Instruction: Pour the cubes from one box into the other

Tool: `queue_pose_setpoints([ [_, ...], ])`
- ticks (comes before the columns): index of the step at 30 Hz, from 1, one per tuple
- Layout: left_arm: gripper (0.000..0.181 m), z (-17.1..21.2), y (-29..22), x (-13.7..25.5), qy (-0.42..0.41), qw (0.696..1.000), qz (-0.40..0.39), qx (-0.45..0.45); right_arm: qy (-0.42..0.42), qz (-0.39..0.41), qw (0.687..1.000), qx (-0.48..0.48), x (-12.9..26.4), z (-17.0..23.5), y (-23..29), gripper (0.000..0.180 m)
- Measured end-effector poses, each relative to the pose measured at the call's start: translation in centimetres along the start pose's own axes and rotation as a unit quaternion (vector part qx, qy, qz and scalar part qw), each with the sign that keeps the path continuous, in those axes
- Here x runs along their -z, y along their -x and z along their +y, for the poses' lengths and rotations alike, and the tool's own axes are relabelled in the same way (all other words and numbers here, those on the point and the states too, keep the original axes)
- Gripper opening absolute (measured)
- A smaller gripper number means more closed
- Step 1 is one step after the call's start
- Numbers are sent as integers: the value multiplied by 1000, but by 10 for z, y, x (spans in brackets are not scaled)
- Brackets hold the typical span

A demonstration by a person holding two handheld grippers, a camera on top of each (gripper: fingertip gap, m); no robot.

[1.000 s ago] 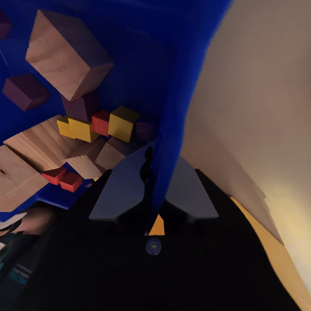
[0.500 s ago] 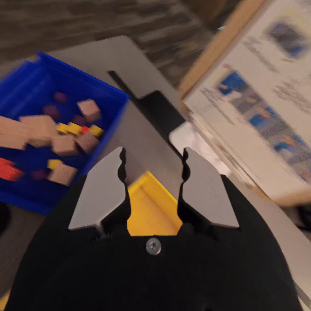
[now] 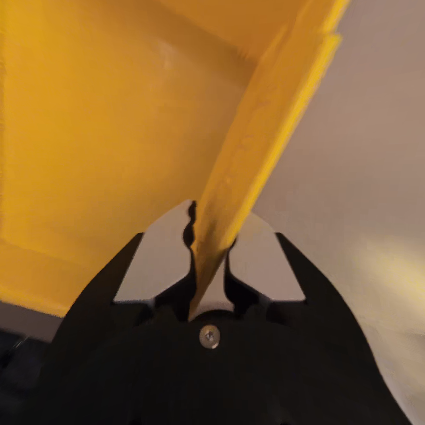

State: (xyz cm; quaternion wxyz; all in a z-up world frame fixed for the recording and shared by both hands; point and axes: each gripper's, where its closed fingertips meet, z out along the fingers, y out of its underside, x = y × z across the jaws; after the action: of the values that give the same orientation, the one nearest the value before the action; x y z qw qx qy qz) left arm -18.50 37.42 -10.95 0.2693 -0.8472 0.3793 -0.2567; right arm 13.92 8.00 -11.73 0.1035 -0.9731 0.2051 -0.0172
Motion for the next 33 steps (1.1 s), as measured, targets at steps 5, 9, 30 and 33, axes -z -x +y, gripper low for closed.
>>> queue_pose_setpoints([
  [5,40,-17,28,-7,27,999,17,-6,-4,-77,996,-43,-3,-13,-18,5],
  [9,30,-27,45,-12,63,997,12,-48,4,-75,995,-65,-1,-7,-61,5],
  [30,27,-20,63,2,77,991,38,-102,-31,-18,976,-217,14,72,-228,5],
  [33,27,-18,63,3,80,990,37,-106,-42,-30,973,-225,14,72,-229,6],
])
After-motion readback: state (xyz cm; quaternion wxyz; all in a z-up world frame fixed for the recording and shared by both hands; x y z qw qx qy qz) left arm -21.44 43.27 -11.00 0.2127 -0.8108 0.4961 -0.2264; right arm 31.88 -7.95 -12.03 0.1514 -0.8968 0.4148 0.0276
